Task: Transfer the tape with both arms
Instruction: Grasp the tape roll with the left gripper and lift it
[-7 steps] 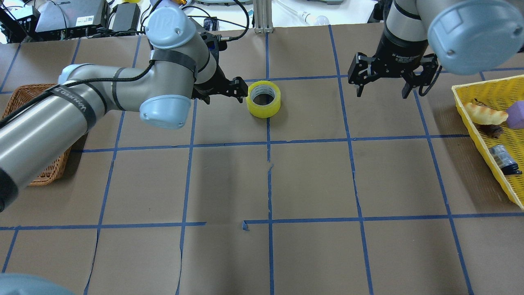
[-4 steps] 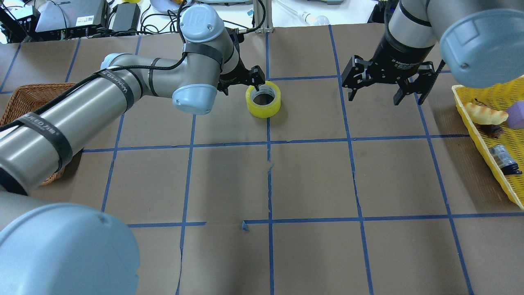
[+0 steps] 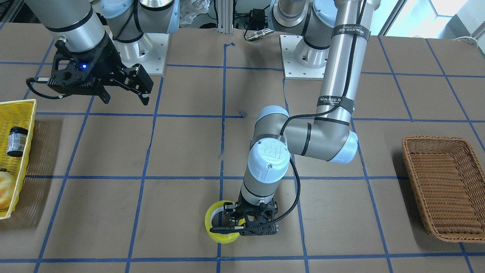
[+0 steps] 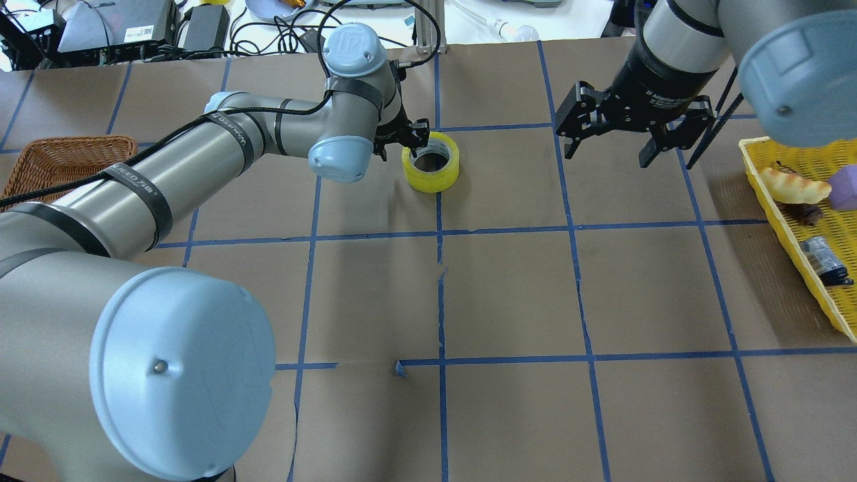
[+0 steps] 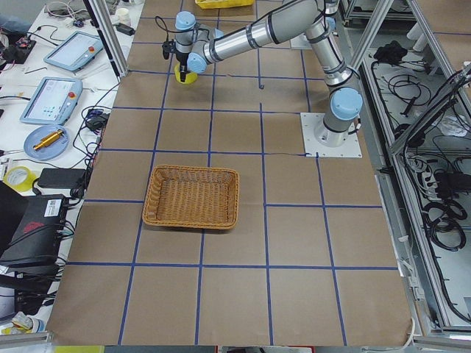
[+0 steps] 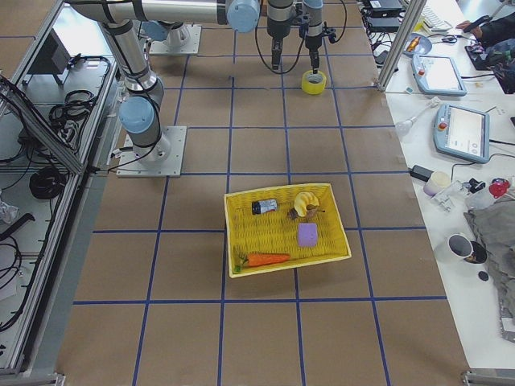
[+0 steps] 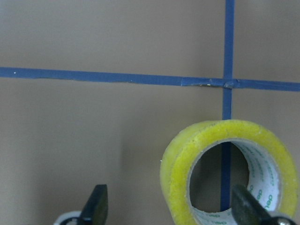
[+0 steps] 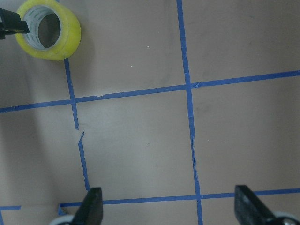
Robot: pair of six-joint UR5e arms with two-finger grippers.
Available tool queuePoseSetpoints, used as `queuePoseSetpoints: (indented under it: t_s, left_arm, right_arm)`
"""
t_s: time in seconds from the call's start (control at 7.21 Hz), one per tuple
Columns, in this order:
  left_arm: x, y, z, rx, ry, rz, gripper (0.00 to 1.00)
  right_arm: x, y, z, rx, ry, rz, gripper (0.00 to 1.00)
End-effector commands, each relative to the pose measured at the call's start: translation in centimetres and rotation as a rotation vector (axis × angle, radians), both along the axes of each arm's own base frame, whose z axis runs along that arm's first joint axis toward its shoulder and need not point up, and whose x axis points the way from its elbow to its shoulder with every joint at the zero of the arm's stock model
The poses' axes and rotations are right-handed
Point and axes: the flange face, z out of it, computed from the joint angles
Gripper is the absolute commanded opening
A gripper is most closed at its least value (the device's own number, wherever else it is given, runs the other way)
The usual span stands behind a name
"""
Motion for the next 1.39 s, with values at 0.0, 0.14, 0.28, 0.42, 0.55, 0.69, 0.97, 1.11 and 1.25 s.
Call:
queuePoseSetpoints:
  t_s: [0.0, 0.14, 0.28, 0.42, 0.55, 0.69, 0.97, 1.11, 1.25]
  left_arm:
    - [-0.3, -0.1, -0.8, 0.012, 0.01, -0.007, 0.04]
    - [-0.3, 0.0, -0.8, 0.016, 0.018, -0.008, 0.01]
    - [-0.2, 0.0, 1.2, -0.017, 0.019, -0.031, 0.0]
    - [1.1, -0.3, 3.0, -0.036, -0.001, -0.068, 0.0]
    - [6.0, -1.0, 4.7, 0.005, -0.095, -0.102, 0.0]
    - [12.5, -1.2, 8.1, 0.039, -0.152, -0.146, 0.0]
    - [25.6, -0.5, 13.0, 0.103, -0.16, -0.174, 0.0]
    - [31.8, 0.5, 13.8, 0.114, -0.17, -0.227, 0.0]
    - [40.0, 1.3, 14.1, 0.124, -0.176, -0.263, 0.0]
  right_arm:
    - [-0.3, 0.9, 0.0, 0.028, 0.053, 0.008, 1.0]
    - [-0.5, 1.1, 0.3, 0.023, 0.069, 0.012, 1.0]
    - [-0.4, 1.2, 0.5, 0.018, 0.064, 0.012, 1.0]
    - [-0.5, 1.2, 0.5, 0.02, 0.069, 0.012, 1.0]
    - [-0.5, 1.5, 0.4, 0.035, 0.069, 0.014, 1.0]
    - [-0.5, 1.5, 0.3, 0.043, 0.07, 0.014, 1.0]
    - [-0.5, 1.6, 0.5, 0.04, 0.07, 0.014, 1.0]
    - [-0.5, 1.6, 0.5, 0.039, 0.07, 0.016, 1.0]
    - [-0.5, 1.6, 0.5, 0.039, 0.07, 0.016, 1.0]
